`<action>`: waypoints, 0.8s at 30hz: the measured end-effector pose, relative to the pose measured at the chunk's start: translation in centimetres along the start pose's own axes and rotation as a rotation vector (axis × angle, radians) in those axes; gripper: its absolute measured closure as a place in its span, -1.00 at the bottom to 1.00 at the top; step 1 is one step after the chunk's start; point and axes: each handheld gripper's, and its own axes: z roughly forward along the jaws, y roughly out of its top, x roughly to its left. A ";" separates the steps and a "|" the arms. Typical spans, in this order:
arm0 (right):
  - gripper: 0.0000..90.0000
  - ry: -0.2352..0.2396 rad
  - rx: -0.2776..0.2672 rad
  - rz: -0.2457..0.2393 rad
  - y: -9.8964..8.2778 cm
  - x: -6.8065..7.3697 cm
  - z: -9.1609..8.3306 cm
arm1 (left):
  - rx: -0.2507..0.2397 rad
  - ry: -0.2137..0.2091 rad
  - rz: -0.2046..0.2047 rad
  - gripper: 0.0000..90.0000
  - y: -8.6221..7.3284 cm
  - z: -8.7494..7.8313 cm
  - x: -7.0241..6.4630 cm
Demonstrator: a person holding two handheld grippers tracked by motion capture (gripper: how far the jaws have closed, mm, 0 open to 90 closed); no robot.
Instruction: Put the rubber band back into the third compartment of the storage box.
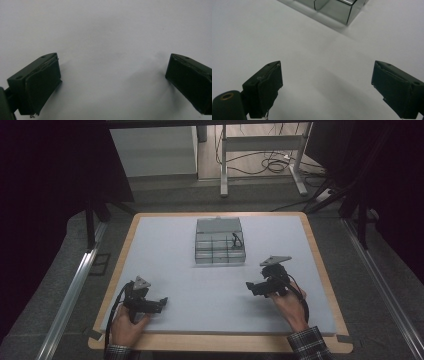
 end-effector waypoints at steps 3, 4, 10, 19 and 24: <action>-0.78 0.001 -0.005 0.004 -0.5 0.0 -0.3 | 0.000 0.000 0.000 -1.00 0.0 0.0 0.0; -0.78 0.000 -0.003 0.006 -0.6 0.0 -0.4 | -0.001 0.000 -0.001 -1.00 0.0 0.0 0.0; -0.78 -0.005 -0.003 0.015 -1.3 -0.1 -1.0 | 0.000 0.000 0.000 -1.00 0.0 0.0 0.0; -0.79 -0.027 -0.011 0.036 -2.7 -0.6 -2.4 | -0.001 0.000 0.000 -1.00 0.0 0.0 0.0; -0.80 -0.037 -0.015 0.044 -3.3 -0.8 -3.1 | -0.001 0.000 -0.001 -1.00 0.0 0.0 0.0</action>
